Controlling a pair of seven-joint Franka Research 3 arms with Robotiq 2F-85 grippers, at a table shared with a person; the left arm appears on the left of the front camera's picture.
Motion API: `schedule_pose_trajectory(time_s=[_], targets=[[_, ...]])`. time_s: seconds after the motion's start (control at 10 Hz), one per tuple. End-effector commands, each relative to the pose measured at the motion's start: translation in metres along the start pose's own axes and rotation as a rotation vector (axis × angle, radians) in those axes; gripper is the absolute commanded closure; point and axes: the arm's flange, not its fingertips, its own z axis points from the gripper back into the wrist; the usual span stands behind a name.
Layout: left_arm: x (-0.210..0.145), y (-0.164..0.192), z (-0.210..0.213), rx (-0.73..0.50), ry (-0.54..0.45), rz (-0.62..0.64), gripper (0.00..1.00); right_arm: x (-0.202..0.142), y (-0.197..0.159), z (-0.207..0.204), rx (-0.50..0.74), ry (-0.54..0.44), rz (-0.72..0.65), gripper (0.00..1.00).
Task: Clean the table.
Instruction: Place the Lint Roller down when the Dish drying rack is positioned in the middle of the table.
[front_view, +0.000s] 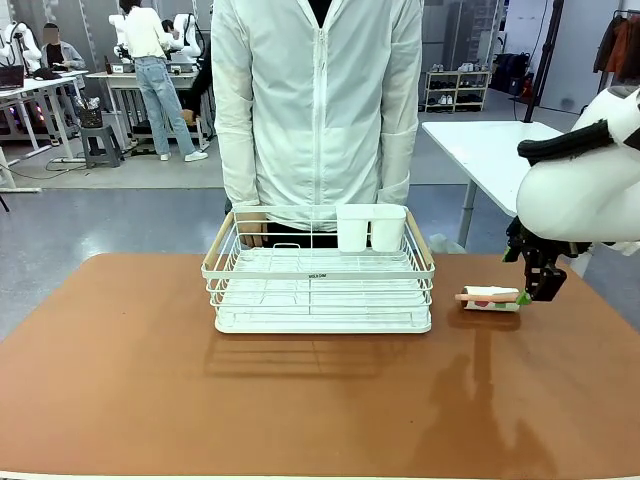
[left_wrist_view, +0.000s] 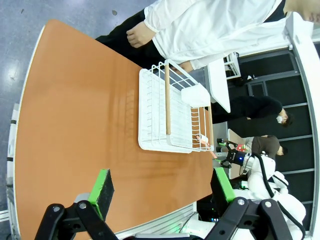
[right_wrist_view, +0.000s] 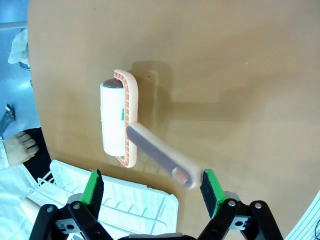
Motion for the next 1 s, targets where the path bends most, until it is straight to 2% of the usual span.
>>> schedule_pose_trajectory(time_s=[0.0, 0.2, 0.3, 0.4, 0.9], targets=[[-0.001, 0.000, 0.002, -0.021, -0.003, -0.016, 0.00, -0.010, -0.006, 0.007, -0.033, -0.015, -0.025, 0.00], [-0.001, 0.000, 0.002, -0.021, -0.003, -0.016, 0.00, -0.005, -0.004, 0.012, -0.047, -0.009, -0.069, 0.00], [-0.001, 0.000, 0.002, -0.021, -0.003, -0.016, 0.00, 0.004, 0.010, 0.006, -0.076, 0.028, -0.087, 0.00], [-0.001, 0.000, 0.002, -0.021, -0.003, -0.016, 0.00, -0.002, -0.005, 0.006, -0.035, -0.005, -0.004, 0.00], [-0.001, 0.000, 0.002, -0.021, -0.003, -0.016, 0.00, -0.002, -0.005, 0.006, -0.035, -0.005, -0.004, 0.00]])
